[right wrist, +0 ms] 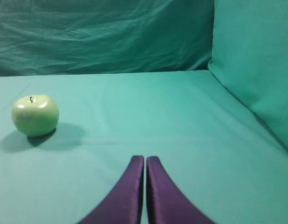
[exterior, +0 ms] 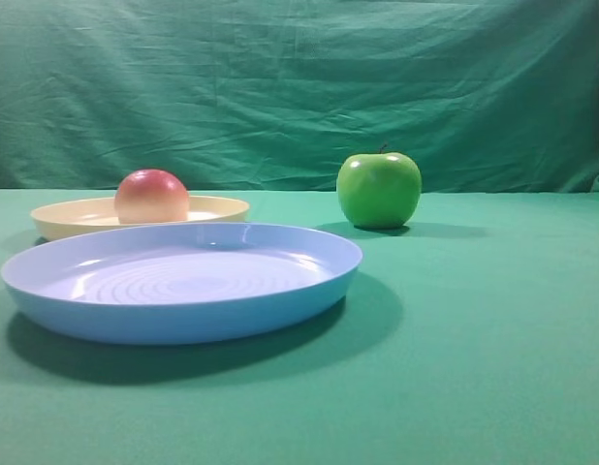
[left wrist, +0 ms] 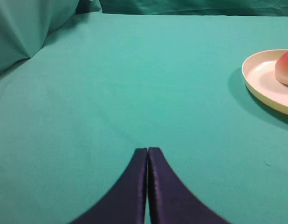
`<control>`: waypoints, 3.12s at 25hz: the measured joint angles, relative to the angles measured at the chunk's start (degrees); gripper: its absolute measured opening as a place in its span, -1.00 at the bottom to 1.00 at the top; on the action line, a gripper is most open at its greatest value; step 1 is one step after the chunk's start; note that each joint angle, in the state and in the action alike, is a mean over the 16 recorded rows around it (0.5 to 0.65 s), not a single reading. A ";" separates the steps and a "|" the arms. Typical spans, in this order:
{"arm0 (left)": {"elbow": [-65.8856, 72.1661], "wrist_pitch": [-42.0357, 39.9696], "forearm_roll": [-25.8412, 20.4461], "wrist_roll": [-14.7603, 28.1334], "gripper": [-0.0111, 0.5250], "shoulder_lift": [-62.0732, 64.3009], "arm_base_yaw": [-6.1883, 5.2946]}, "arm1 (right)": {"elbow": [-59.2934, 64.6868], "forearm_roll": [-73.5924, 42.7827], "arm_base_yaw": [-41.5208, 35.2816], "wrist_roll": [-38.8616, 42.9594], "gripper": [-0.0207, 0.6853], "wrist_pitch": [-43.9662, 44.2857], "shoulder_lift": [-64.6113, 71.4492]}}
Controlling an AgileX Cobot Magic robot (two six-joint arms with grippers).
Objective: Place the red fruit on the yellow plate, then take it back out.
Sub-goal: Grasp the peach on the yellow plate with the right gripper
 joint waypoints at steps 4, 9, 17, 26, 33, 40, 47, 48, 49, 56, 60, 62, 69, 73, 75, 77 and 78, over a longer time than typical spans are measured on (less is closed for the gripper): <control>0.00 0.00 0.00 0.00 -0.96 0.00 0.00 | 1.58 0.58 -0.03 0.11 -0.94 1.23 -1.00; 0.00 0.00 0.00 0.00 -0.96 0.00 0.00 | 1.78 1.23 -0.03 0.16 -0.94 3.33 -1.18; 0.00 0.00 0.00 -0.01 -0.96 0.00 0.00 | 1.78 1.65 -0.03 0.16 -0.94 4.13 -1.18; 0.00 0.00 0.00 -0.07 -0.96 0.00 0.00 | 1.09 3.09 0.10 0.19 -0.94 0.10 -0.72; 0.00 0.00 0.00 -0.11 -0.96 0.00 0.00 | -6.34 4.83 1.87 0.21 -0.94 1.87 4.51; 0.00 0.00 0.00 -0.11 -0.96 0.00 0.00 | -21.37 5.70 6.33 -0.25 -0.94 12.18 16.23; 0.00 0.00 0.00 -0.07 -0.96 0.00 0.00 | -36.57 5.81 11.93 -2.64 -0.94 21.09 30.67; 0.00 0.00 0.00 -0.06 -0.96 0.00 0.00 | -38.28 5.85 12.56 -3.02 -0.94 21.79 32.56; 0.00 0.00 0.00 -0.06 -0.96 0.00 0.00 | -39.82 5.90 13.14 -3.40 -0.94 22.35 34.35; 0.00 0.00 0.00 -0.01 -0.96 0.00 0.00 | -46.80 6.55 15.52 -5.70 -0.94 24.00 43.35; 0.00 0.00 0.00 0.00 -0.96 0.00 0.00 | -48.37 7.15 15.67 -5.99 -0.94 23.52 45.87; 0.00 0.00 0.00 0.00 -0.96 0.00 0.00 | -48.69 7.46 15.68 -6.03 -0.94 22.46 46.71; 0.00 0.00 0.00 0.00 -0.96 0.00 0.00 | -49.45 8.56 16.92 -7.22 -0.94 16.16 51.58; 0.00 0.00 0.00 0.00 -0.96 0.00 0.00 | -52.01 8.95 19.38 -8.85 -0.94 12.78 57.66; 0.00 0.00 0.00 0.00 -0.96 0.00 0.00 | -54.25 9.11 20.95 -9.76 -0.94 11.83 61.69; 0.00 0.00 0.00 0.00 -0.96 0.00 0.00 | -57.20 9.31 22.63 -10.80 -0.94 11.79 66.33; 0.00 0.00 0.00 0.00 -0.96 0.00 0.00 | -58.94 9.44 23.47 -11.38 -0.94 12.10 68.84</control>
